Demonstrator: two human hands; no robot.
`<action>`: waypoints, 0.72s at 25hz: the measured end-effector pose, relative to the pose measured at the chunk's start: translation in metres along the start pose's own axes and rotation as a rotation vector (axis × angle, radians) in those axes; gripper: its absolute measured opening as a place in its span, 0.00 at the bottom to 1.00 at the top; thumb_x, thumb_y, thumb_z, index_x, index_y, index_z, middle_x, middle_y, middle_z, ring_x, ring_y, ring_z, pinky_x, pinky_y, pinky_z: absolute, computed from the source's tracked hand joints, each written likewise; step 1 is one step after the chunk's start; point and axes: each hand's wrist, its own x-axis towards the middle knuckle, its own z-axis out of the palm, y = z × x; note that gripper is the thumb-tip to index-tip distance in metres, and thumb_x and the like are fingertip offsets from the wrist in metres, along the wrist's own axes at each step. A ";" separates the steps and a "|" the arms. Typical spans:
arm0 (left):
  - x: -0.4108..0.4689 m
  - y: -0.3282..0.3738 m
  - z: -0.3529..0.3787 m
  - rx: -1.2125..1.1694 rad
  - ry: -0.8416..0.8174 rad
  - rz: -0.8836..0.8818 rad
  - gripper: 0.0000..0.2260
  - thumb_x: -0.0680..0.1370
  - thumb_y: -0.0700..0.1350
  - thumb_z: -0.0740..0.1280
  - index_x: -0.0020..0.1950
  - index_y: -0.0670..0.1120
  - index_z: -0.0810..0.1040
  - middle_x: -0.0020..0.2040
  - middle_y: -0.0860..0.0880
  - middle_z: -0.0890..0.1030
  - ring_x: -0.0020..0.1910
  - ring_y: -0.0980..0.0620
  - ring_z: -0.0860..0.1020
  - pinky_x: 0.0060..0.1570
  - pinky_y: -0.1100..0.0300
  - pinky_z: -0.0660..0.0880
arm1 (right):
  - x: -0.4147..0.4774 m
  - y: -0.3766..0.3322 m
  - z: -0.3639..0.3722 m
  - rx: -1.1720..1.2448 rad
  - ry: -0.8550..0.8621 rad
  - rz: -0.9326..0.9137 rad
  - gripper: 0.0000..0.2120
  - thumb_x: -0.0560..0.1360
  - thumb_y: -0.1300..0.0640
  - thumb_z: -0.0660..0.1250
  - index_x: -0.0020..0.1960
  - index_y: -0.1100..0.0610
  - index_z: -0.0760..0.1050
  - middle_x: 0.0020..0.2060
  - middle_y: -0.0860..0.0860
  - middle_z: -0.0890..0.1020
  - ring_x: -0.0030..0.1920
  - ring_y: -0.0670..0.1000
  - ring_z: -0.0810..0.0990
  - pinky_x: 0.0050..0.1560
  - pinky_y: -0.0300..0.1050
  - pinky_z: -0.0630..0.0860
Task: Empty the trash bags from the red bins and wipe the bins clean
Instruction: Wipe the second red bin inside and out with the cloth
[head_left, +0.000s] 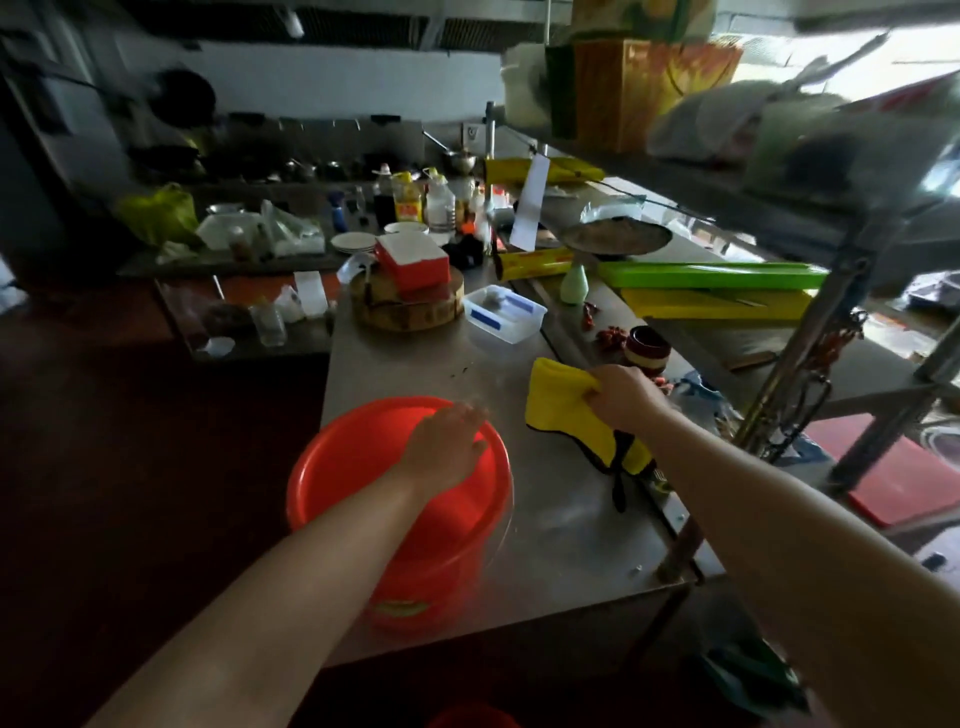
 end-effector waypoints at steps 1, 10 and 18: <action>-0.011 -0.014 -0.002 0.013 -0.018 -0.023 0.24 0.82 0.52 0.62 0.77 0.49 0.66 0.73 0.44 0.71 0.71 0.43 0.70 0.69 0.49 0.67 | -0.001 -0.012 -0.001 0.004 0.014 0.001 0.12 0.76 0.53 0.64 0.59 0.50 0.78 0.52 0.53 0.82 0.48 0.57 0.80 0.45 0.51 0.79; -0.117 -0.104 -0.012 0.034 -0.308 -0.153 0.23 0.83 0.60 0.57 0.74 0.51 0.70 0.71 0.46 0.74 0.70 0.45 0.72 0.73 0.44 0.61 | -0.028 -0.153 0.046 -0.096 -0.085 -0.279 0.15 0.76 0.55 0.63 0.60 0.47 0.78 0.59 0.51 0.81 0.58 0.57 0.79 0.49 0.50 0.78; -0.178 -0.113 -0.004 -0.002 -0.437 -0.085 0.20 0.82 0.61 0.60 0.68 0.55 0.78 0.64 0.52 0.79 0.67 0.49 0.74 0.70 0.46 0.64 | -0.083 -0.197 0.115 -0.383 -0.445 -0.554 0.16 0.76 0.56 0.63 0.62 0.56 0.79 0.59 0.57 0.82 0.61 0.60 0.78 0.59 0.54 0.77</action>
